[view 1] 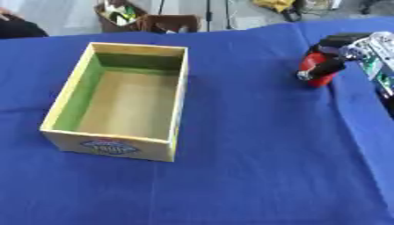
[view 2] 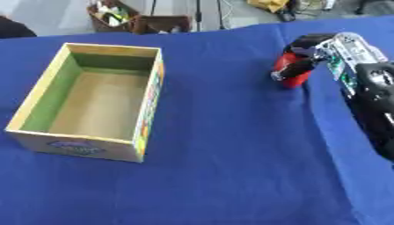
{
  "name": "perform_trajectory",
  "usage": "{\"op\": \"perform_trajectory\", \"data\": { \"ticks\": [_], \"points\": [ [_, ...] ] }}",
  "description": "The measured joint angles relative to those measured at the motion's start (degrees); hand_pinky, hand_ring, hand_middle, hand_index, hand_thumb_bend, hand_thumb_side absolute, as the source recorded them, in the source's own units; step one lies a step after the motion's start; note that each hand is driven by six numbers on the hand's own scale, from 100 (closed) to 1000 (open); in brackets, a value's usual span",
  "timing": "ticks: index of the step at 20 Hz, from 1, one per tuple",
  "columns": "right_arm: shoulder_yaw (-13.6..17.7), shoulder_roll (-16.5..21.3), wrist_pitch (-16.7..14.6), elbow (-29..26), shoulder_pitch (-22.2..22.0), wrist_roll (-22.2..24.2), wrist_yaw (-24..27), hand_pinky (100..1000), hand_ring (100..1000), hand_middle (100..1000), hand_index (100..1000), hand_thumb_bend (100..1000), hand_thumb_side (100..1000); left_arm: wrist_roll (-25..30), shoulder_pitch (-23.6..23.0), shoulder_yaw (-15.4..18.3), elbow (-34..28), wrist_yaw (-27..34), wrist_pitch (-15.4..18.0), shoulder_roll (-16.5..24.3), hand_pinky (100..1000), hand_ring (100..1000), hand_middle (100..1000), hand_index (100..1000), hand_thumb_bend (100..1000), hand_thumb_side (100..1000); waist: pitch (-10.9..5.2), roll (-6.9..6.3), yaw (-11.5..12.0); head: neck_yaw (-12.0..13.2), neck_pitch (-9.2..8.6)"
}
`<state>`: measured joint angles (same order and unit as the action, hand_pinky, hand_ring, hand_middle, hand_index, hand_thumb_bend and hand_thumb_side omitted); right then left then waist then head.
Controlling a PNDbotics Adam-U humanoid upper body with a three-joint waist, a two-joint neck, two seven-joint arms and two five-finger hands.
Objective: Pick up objects on the table and place them in the box.
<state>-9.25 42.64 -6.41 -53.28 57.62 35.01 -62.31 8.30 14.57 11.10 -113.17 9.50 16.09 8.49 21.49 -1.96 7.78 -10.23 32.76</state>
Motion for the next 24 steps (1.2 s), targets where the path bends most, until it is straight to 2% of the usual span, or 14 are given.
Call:
{"op": "perform_trajectory", "data": {
  "ticks": [2,4,5,6,8,10,12,15,18,20,24],
  "points": [
    [-0.1,0.0,0.2,0.0,0.0,-0.7,0.4,453,578,675,875,232,727,0.0,0.0,0.0,0.0,0.0,0.0,0.0,174,319,367,699,100,749,0.00,-0.01,0.0,0.0,0.00],
    [-0.4,0.0,0.2,0.0,-0.1,-0.9,1.0,432,586,705,896,325,635,0.0,0.0,0.0,0.0,0.0,0.0,0.0,174,320,367,699,100,749,0.00,-0.01,-0.1,0.0,0.01],
    [-0.4,0.0,0.2,0.0,-0.2,-0.8,1.3,417,600,738,916,408,597,0.0,0.0,0.0,0.0,0.0,0.0,0.0,176,320,367,698,100,747,0.00,-0.01,-0.1,0.0,0.02],
    [-0.6,0.0,0.0,0.0,-0.2,-0.3,1.7,399,602,750,926,422,585,0.0,0.0,0.0,0.0,0.0,0.0,0.0,177,320,367,698,100,748,0.00,-0.01,-0.1,0.0,0.03],
    [-0.7,0.0,-0.3,0.0,-0.2,0.9,2.6,384,610,784,961,453,576,0.0,0.0,0.0,0.0,0.0,0.0,0.0,178,321,367,698,100,749,-0.01,-0.01,-0.2,0.0,0.18],
    [-0.7,0.0,-0.2,-0.2,-0.2,2.2,3.5,415,623,817,985,508,626,0.0,0.0,0.0,0.0,0.0,-0.1,0.0,179,321,367,698,100,750,-0.07,-0.02,-0.3,0.0,0.30],
    [-0.7,0.0,0.1,-0.6,-0.4,3.0,4.4,431,655,839,999,525,654,0.0,0.0,0.0,0.0,0.0,-0.2,0.0,178,321,367,698,100,749,-0.11,-0.04,-0.3,0.0,0.42],
    [-0.7,0.0,0.6,-1.2,-0.7,3.6,4.9,423,668,847,1000,544,642,0.0,0.0,0.0,0.0,0.0,-0.2,0.0,178,321,367,698,100,750,-0.14,-0.05,-0.4,0.0,0.44],
    [-0.7,0.0,1.0,-1.5,-0.7,4.3,5.0,443,692,863,1000,600,628,0.0,-0.1,0.0,0.0,0.0,-0.2,0.0,178,321,367,698,100,751,-0.15,-0.14,-0.5,-0.1,0.44],
    [-0.7,0.0,1.1,-1.5,-0.6,5.0,5.4,488,739,875,1000,606,585,0.0,-0.1,0.0,0.0,0.0,-0.2,0.0,178,321,367,698,100,750,-0.19,-0.20,-0.6,-0.1,0.44],
    [-0.3,0.2,0.7,-2.1,-0.1,6.9,6.7,546,778,889,1000,598,565,0.0,-0.2,0.0,0.0,0.0,-0.2,0.0,178,321,367,698,100,750,-0.34,-0.36,-0.7,-0.1,0.46]
  ]
}}
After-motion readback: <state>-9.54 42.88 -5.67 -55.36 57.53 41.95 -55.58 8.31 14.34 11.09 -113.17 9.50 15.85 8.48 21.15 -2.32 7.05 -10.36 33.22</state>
